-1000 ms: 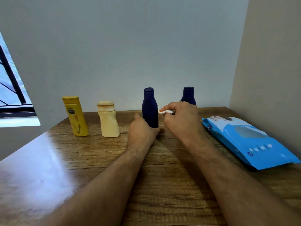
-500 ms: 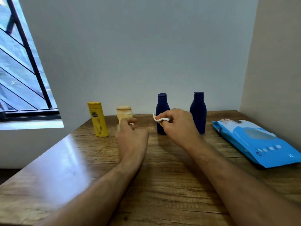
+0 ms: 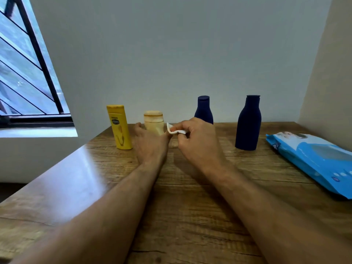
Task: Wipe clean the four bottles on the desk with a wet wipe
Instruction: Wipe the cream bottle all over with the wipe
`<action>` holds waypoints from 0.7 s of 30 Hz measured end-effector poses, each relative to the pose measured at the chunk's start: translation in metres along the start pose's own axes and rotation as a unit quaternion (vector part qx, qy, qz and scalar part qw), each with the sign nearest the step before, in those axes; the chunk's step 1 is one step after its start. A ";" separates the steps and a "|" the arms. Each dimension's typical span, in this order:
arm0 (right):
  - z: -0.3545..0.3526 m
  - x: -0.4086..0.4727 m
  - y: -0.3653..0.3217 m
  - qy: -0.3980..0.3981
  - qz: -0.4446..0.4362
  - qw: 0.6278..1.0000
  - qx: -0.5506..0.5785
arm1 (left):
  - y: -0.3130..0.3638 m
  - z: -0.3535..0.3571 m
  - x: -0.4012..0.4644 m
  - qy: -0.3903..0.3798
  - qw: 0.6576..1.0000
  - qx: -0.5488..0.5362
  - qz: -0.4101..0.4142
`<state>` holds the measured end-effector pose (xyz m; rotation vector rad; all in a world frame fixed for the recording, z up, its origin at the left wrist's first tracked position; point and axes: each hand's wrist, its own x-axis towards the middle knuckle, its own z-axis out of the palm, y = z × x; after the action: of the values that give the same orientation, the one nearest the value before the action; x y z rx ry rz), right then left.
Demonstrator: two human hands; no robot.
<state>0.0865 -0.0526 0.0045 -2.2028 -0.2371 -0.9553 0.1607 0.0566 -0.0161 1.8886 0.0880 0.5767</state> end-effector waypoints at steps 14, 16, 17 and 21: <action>-0.034 -0.009 -0.008 0.148 -0.111 0.982 0.033 | 0.013 -0.016 -0.013 -0.340 0.861 -0.376 -0.041; -0.037 -0.006 -0.007 0.164 -0.098 0.981 0.024 | 0.016 -0.018 -0.015 -0.361 0.849 -0.383 -0.036; -0.038 -0.005 -0.005 0.165 -0.092 0.982 0.019 | 0.016 -0.018 -0.017 -0.371 0.842 -0.390 -0.033; -0.034 -0.005 0.003 0.122 -0.103 0.987 -0.009 | 0.016 -0.019 -0.020 -0.393 0.821 -0.415 -0.012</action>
<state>0.0646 -0.0777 0.0153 -2.0802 -0.3465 -1.3339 0.1319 0.0605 -0.0033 1.1201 -0.5951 -0.2247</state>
